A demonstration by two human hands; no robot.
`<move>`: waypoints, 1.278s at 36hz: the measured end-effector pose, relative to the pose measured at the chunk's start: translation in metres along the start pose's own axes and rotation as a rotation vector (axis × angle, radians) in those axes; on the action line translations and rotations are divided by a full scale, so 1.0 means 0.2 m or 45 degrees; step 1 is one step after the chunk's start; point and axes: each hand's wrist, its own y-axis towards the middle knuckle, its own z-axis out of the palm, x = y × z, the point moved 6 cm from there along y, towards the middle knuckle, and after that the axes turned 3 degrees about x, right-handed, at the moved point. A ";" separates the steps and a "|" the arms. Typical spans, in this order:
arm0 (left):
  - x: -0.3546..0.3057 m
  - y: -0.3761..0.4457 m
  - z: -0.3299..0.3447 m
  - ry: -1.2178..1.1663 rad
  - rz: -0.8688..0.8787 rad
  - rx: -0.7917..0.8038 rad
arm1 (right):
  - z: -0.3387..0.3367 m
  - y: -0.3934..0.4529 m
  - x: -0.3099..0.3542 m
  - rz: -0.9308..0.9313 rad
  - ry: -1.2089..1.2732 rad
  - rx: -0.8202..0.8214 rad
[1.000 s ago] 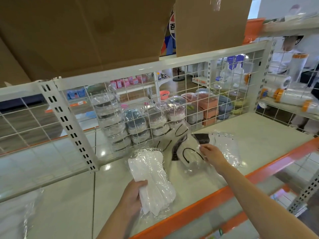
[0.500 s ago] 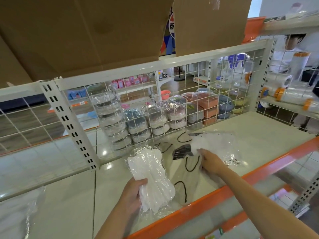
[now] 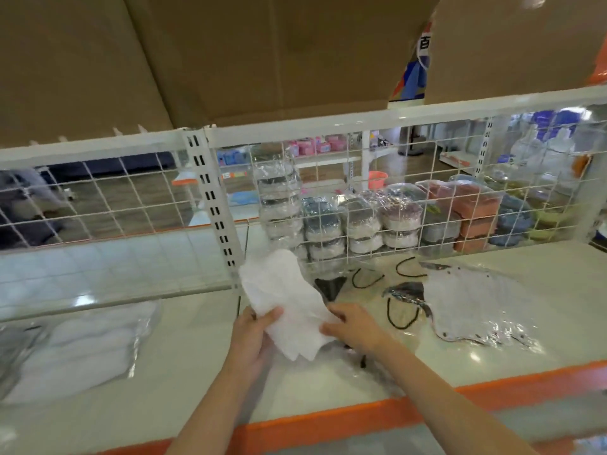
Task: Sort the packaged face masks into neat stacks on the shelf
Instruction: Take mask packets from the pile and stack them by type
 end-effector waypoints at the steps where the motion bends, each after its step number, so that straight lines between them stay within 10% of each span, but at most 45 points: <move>1: -0.05 -0.01 -0.06 0.019 0.048 -0.052 | 0.02 0.02 0.01 0.004 -0.048 0.012; 6: -0.28 -0.09 -0.43 0.365 0.336 -0.330 | 0.06 0.11 0.14 -0.106 -0.190 -0.005; 19: -0.17 -0.20 -0.76 0.800 0.233 -0.487 | 0.36 0.24 0.05 0.153 0.972 0.010; 27: -0.42 -0.25 -0.81 1.008 0.514 -0.569 | 0.38 0.27 0.27 -0.143 0.943 -0.085; 46: -0.56 -0.26 -1.36 0.959 0.146 -0.542 | 0.93 0.34 0.63 0.067 0.422 0.161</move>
